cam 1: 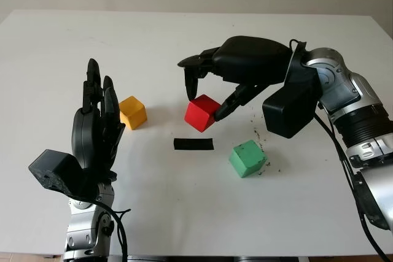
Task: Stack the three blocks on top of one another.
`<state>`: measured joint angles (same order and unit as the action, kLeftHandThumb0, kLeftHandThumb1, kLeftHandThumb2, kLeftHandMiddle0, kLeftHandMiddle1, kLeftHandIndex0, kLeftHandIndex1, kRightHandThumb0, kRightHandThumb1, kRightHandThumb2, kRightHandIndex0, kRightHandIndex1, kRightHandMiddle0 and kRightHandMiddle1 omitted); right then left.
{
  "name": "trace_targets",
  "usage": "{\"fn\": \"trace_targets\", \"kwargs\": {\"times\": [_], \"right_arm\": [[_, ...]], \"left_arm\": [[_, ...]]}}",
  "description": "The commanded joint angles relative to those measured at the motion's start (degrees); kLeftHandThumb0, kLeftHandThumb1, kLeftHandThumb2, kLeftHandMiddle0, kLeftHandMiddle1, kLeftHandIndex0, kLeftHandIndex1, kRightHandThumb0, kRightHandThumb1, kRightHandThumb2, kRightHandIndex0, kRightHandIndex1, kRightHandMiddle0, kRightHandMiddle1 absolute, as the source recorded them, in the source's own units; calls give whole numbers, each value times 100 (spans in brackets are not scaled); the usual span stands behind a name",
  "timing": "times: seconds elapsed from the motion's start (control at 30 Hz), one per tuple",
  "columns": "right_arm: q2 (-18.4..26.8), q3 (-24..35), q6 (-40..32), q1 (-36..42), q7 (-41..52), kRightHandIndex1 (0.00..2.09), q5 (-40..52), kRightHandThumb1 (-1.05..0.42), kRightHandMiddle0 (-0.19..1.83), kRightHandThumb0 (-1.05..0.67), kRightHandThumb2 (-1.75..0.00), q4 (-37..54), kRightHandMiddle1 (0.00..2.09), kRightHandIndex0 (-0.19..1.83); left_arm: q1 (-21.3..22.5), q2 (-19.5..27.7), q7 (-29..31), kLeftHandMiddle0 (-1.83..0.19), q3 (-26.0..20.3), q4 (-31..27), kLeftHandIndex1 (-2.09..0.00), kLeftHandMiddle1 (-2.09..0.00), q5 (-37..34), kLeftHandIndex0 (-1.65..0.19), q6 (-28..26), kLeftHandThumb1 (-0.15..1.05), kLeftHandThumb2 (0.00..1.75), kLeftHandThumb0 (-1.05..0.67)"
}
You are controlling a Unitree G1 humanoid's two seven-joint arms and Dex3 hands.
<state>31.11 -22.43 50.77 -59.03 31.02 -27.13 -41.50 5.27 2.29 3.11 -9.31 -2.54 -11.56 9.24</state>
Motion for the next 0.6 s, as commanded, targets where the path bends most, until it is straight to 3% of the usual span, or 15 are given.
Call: {"fn": "trace_targets", "kwargs": {"times": [0.0, 0.57], "right_arm": [[-48, -56, 183, -162, -116, 6, -101, -93, 41, -49, -5, -122, 147, 32], [71, -621, 1133, -313, -2068, 7, -2152, -94, 40, -51, -6, -123, 144, 34]], "left_arm": [[-62, 6, 9, 8, 16, -126, -5, -5, 30, 9, 26, 105, 51, -74], [-74, -6, -6, 9, 8, -121, -5, -5, 90, 10, 44, 105, 51, -74]]}}
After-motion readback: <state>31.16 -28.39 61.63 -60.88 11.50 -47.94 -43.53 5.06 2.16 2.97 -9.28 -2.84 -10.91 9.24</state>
